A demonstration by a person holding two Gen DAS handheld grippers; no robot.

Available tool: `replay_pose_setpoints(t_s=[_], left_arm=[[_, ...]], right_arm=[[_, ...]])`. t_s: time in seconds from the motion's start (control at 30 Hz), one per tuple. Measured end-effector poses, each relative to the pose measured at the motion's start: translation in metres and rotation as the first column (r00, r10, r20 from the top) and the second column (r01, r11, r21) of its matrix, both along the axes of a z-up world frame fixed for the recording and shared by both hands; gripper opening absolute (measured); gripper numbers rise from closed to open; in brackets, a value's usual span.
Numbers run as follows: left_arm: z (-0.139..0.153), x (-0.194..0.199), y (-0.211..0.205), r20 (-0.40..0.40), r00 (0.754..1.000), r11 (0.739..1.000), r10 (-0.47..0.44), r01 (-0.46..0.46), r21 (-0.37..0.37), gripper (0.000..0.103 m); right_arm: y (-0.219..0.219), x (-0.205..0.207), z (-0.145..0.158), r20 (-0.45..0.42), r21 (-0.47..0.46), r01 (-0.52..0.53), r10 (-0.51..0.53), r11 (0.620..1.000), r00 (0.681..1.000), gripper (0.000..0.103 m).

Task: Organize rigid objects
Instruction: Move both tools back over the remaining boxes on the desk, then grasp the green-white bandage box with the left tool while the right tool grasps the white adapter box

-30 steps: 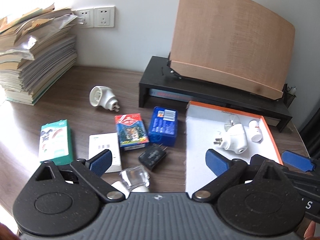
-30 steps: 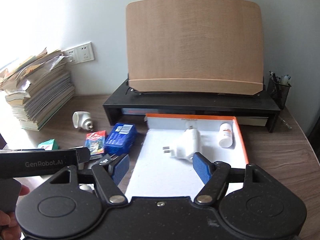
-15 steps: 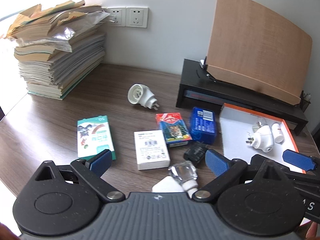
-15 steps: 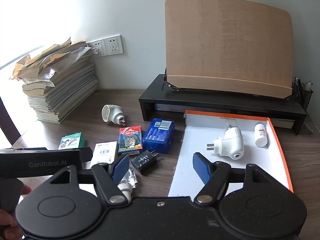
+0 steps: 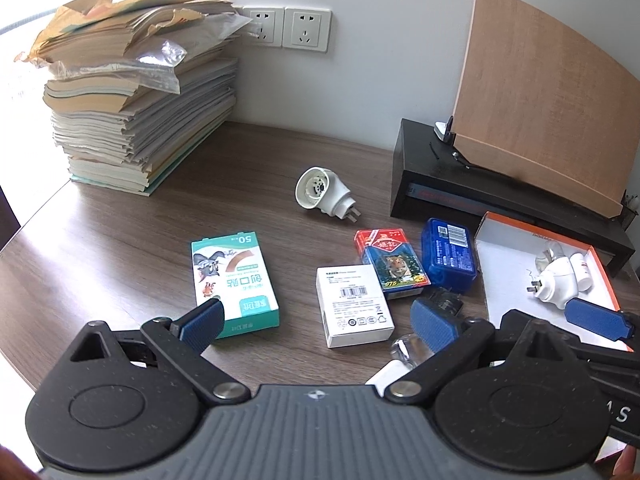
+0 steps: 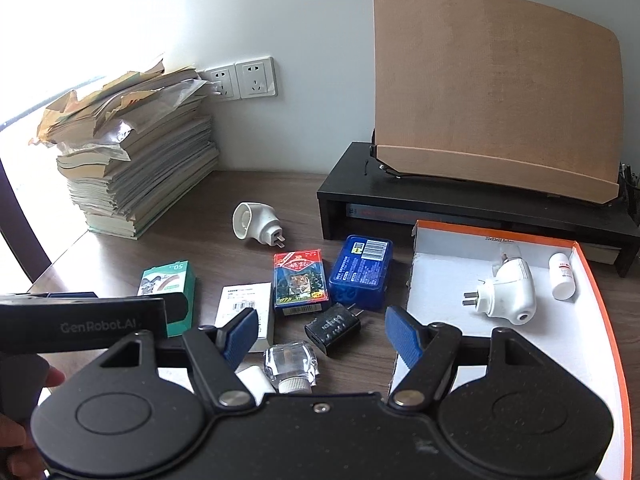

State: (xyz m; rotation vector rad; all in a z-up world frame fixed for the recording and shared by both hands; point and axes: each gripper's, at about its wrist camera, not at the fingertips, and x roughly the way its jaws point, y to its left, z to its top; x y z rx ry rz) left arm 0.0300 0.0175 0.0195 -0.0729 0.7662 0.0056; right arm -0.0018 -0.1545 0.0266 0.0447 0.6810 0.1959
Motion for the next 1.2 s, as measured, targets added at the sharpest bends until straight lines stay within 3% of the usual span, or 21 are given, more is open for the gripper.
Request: replay_pose_setpoints(t_s=[0.17, 0.53, 0.77, 0.97, 1.03, 1.13, 1.2], left_arm=[[-0.012, 0.006, 0.011, -0.024, 1.000, 1.000, 0.019, -0.018, 0.006, 0.103], [-0.048, 0.047, 0.055, -0.095, 0.984, 0.989, 0.149, -0.149, 0.007, 0.103], [-0.070, 0.089, 0.055, -0.125, 0.973, 0.979, 0.196, -0.188, 0.072, 0.103], [-0.088, 0.106, 0.055, -0.163, 0.969, 0.980, 0.183, -0.167, 0.110, 0.102], [-0.088, 0.104, 0.059, -0.135, 0.976, 0.982, 0.173, -0.159, 0.106, 0.097], [-0.083, 0.102, 0.062, -0.104, 0.986, 0.988, 0.127, -0.116, 0.105, 0.072], [-0.080, 0.100, 0.068, -0.111, 0.988, 0.992, 0.107, -0.099, 0.073, 0.071]], right_arm=[[0.005, 0.004, -0.011, -0.029, -0.009, 0.001, -0.001, 1.000, 1.000, 0.083], [-0.006, 0.009, -0.034, -0.099, -0.003, 0.064, -0.064, 0.998, 0.993, 0.083], [-0.009, 0.015, -0.045, -0.124, -0.004, 0.086, -0.086, 0.996, 0.989, 0.083], [0.003, 0.027, -0.047, -0.131, 0.000, 0.039, -0.038, 0.999, 0.991, 0.083], [0.011, 0.034, -0.046, -0.131, 0.008, 0.011, -0.010, 1.000, 0.991, 0.084], [0.031, 0.049, -0.048, -0.135, 0.007, -0.038, 0.038, 0.999, 0.990, 0.084], [0.047, 0.059, -0.050, -0.140, 0.003, -0.077, 0.076, 0.997, 0.987, 0.084]])
